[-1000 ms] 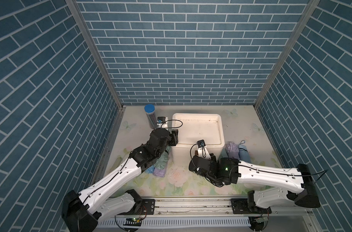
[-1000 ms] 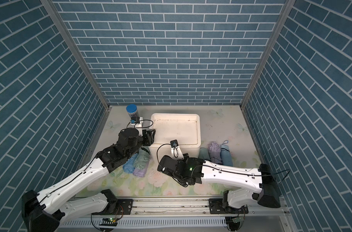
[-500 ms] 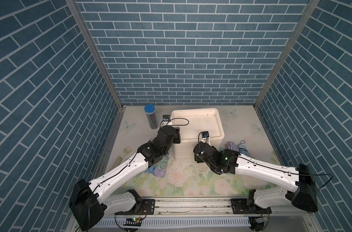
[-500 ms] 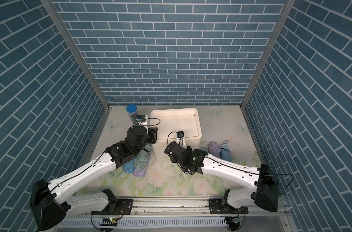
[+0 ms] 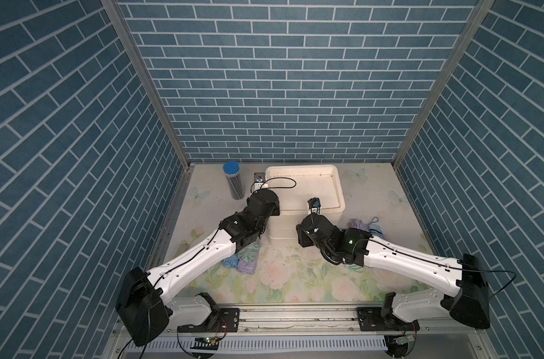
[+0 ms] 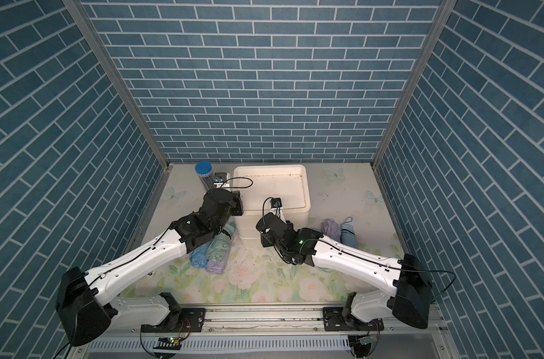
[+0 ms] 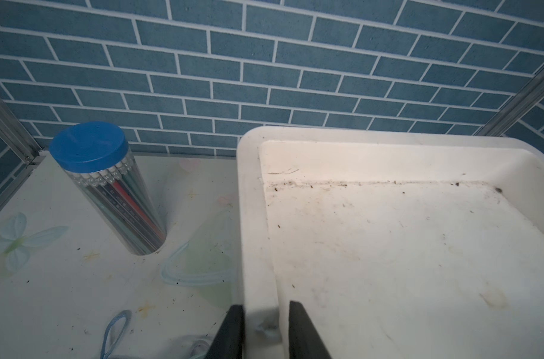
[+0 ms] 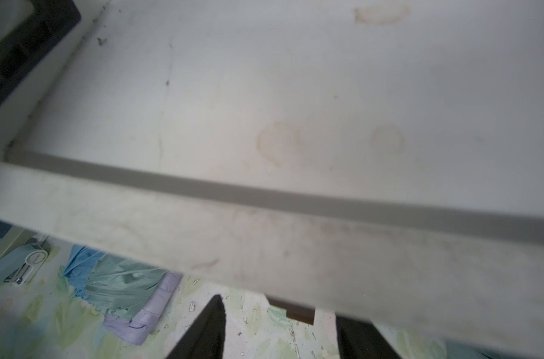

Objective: Place the umbrella in the drawer by color
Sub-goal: Adjust the storage box at the center of the board, then open the drawer in the storage box.

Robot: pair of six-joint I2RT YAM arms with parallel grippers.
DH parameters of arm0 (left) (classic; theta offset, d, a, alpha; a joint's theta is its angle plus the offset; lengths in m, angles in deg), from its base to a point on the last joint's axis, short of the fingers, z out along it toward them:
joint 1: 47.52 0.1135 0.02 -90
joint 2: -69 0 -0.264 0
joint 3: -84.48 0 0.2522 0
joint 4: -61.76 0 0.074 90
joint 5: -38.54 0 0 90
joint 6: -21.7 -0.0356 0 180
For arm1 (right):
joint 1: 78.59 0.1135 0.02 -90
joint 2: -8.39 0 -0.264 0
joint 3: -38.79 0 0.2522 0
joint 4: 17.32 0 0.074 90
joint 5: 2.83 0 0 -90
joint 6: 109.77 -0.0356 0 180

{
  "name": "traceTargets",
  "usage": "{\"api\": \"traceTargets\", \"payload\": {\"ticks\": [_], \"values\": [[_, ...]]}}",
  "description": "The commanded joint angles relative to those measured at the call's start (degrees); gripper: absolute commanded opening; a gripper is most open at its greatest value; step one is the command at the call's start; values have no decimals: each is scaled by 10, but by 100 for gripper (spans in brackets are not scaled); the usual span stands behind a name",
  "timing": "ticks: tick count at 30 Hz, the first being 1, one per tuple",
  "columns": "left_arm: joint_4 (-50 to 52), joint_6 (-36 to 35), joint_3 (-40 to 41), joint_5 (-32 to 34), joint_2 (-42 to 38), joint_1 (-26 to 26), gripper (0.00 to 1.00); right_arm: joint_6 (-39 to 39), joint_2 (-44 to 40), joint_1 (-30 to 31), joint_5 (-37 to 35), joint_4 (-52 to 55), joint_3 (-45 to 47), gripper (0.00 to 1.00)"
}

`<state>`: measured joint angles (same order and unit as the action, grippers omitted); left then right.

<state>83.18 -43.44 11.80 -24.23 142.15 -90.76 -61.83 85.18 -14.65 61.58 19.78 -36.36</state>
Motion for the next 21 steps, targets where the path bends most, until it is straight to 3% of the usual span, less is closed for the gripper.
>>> {"api": "traceTargets", "payload": {"ticks": [1,6,14,21], "values": [[22,-18,6,-18,3,-4,27,6,-19,-20,-18,-72,2,51],[18,-23,14,-20,-2,-4,19,10,-19,-30,-8,-90,0,48],[6,-13,23,-46,-3,-8,17,6,-7,-38,-2,-94,-4,43],[-3,19,42,-44,-2,-14,9,-4,5,-47,-6,-80,-10,32]]}}
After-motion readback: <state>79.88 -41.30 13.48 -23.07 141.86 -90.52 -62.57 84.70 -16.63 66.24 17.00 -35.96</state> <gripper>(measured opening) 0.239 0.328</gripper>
